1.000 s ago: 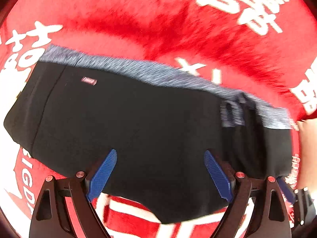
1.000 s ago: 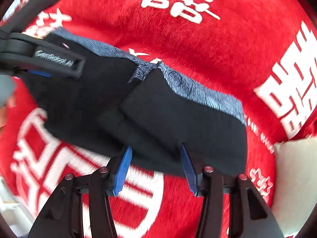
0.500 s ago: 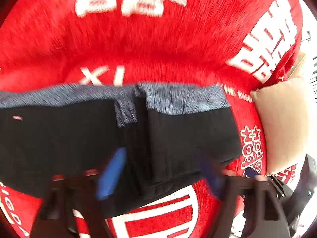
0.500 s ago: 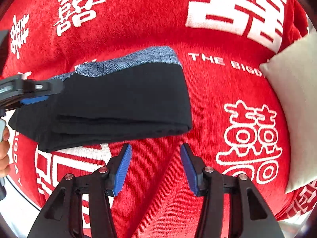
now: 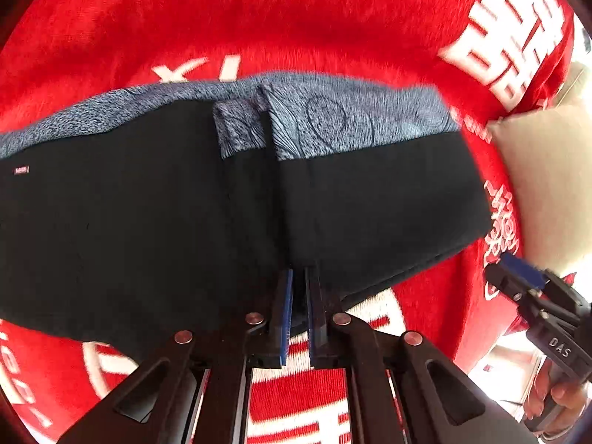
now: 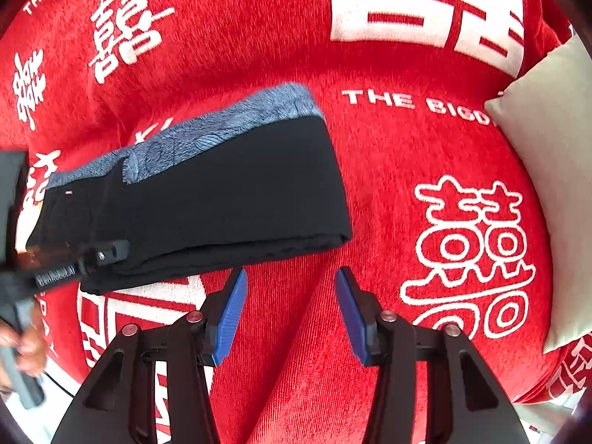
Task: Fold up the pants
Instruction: 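Lay the folded leg end down and release it with the right gripper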
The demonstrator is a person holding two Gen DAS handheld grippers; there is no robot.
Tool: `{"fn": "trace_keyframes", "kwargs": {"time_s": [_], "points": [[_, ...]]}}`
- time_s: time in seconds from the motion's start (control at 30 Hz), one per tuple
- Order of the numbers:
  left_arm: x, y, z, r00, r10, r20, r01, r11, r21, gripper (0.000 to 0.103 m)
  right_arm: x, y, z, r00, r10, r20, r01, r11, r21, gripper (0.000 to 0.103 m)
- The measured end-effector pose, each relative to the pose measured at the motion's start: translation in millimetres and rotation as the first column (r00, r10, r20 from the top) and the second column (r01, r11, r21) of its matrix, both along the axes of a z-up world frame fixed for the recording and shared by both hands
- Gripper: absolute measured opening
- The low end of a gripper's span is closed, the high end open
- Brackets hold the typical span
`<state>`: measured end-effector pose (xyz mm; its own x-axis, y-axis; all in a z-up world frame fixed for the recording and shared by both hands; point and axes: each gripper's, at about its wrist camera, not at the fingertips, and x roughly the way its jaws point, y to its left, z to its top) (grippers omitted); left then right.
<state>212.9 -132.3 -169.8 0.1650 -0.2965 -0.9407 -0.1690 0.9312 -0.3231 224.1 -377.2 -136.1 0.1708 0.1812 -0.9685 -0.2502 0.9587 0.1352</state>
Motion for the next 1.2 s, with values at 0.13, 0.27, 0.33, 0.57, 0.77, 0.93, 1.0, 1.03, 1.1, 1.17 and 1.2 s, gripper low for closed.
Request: {"fn": "trace_keyframes", "kwargs": {"time_s": [0.13,0.27,0.33,0.57,0.77,0.93,1.0,1.03,1.1,1.17,1.2], "points": [[-4.4,1.5,6.0,1.0,0.006,0.018,-0.006,1.0,0.013,0.009,0.4,-0.1,-4.1,1.0,0.011,-0.007,-0.011,1.0,0.002,0.054],[-14.1,14.0,23.1,0.997,0.076,0.012,-0.076,0.994,0.08,0.01,11.5,-5.7,2.3,1.0,-0.004,-0.004,0.004,1.0,0.022,0.054],[-13.9,20.5,32.0,0.993,0.115,0.01,-0.116,0.989,0.093,0.01,23.2,-10.6,7.7,1.0,-0.025,0.012,0.024,0.999,0.035,0.054],[41.4,-15.1,43.3,0.993,0.084,0.083,-0.092,0.991,0.102,0.01,97.7,-20.6,2.5,0.995,-0.102,-0.012,0.103,0.988,0.115,0.028],[78.2,-39.6,11.5,0.996,0.07,0.051,-0.077,0.985,0.156,0.01,136.5,2.4,-26.1,0.993,-0.08,-0.084,0.093,0.983,0.161,0.028],[74.3,-32.6,-8.3,0.995,0.082,0.054,-0.09,0.984,0.153,0.01,137.8,25.8,-53.5,0.995,-0.01,-0.103,0.021,0.995,0.102,0.03],[75.0,-32.7,-7.4,0.995,0.084,0.058,-0.092,0.984,0.155,0.01,137.6,28.9,-61.5,0.996,0.001,-0.093,0.008,0.995,0.098,0.03],[75.5,-32.7,-7.1,0.995,0.088,0.056,-0.096,0.984,0.153,0.01,137.4,29.7,-60.5,0.996,0.009,-0.092,0.0,0.996,0.093,0.03],[75.0,-31.4,-4.0,0.994,0.097,0.055,-0.104,0.984,0.145,0.01,135.9,29.8,-56.5,0.996,0.02,-0.091,-0.011,0.995,0.095,0.03],[72.1,-32.1,-0.4,0.994,0.099,0.054,-0.106,0.983,0.147,0.01,133.3,24.6,-49.7,0.994,0.017,-0.104,-0.005,0.993,0.119,0.03],[70.5,-32.1,2.6,0.993,0.101,0.056,-0.108,0.982,0.153,0.01,132.3,21.2,-46.3,0.994,0.018,-0.104,-0.004,0.992,0.126,0.03]]}}
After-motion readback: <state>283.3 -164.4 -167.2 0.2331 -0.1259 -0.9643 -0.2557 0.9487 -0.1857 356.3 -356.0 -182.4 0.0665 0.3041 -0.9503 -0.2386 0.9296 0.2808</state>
